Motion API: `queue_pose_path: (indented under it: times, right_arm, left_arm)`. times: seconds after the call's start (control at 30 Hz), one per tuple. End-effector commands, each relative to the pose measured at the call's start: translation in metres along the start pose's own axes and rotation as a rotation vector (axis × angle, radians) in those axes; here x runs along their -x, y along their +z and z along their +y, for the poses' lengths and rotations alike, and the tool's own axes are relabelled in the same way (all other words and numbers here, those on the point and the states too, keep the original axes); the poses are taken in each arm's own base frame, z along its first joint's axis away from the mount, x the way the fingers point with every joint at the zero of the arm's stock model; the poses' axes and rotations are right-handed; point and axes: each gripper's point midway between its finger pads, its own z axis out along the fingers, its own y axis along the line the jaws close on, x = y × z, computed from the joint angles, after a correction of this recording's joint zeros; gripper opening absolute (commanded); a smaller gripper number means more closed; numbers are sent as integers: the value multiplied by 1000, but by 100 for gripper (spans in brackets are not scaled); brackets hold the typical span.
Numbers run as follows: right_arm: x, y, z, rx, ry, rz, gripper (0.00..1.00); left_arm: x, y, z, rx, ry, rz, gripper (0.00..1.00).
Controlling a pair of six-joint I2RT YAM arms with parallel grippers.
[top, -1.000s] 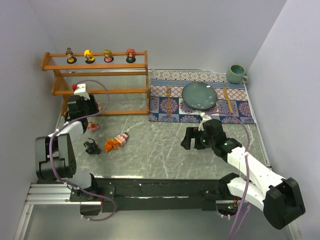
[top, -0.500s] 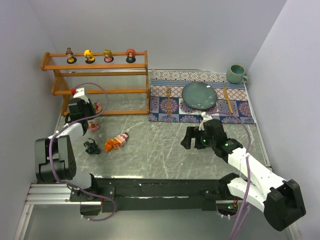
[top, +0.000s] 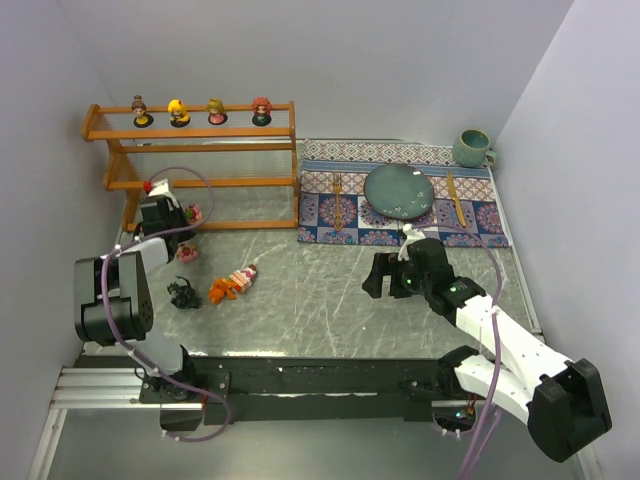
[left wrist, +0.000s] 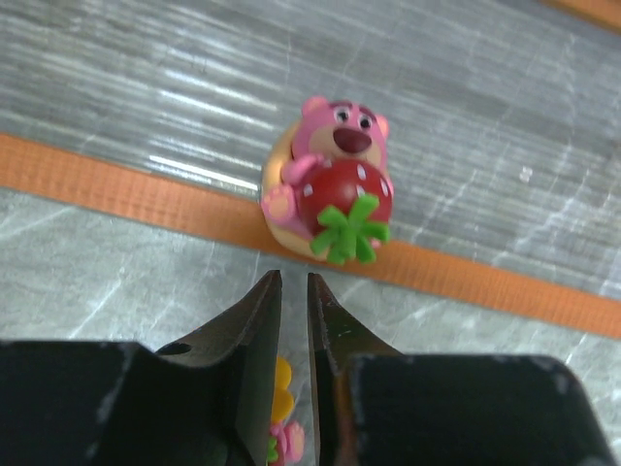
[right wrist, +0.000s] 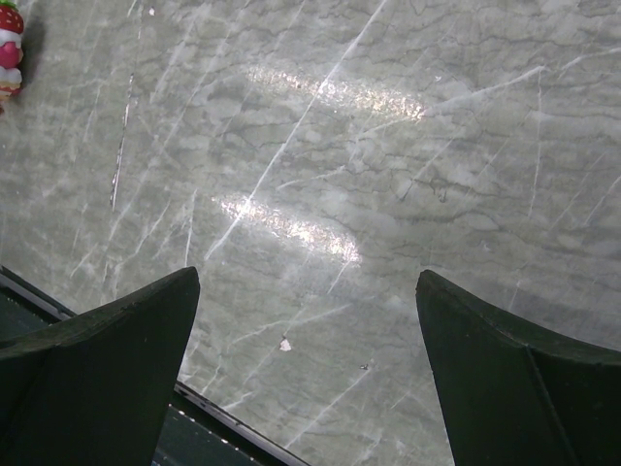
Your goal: Place and organize the plastic toys onto the shelf
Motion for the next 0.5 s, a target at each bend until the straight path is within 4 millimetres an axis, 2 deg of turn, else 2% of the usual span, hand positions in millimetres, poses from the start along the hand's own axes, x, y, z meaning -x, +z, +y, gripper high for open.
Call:
queue_pose_path:
  times: [0.0, 0.47]
  right_arm:
    - [15, -1, 6, 12, -27, -51, 100]
    - [15, 0, 3, -1, -26, -46, 100]
  left_arm:
    - [28, 8, -3, -3, -43, -68, 22]
    - [37, 18, 1, 18, -88, -93, 24]
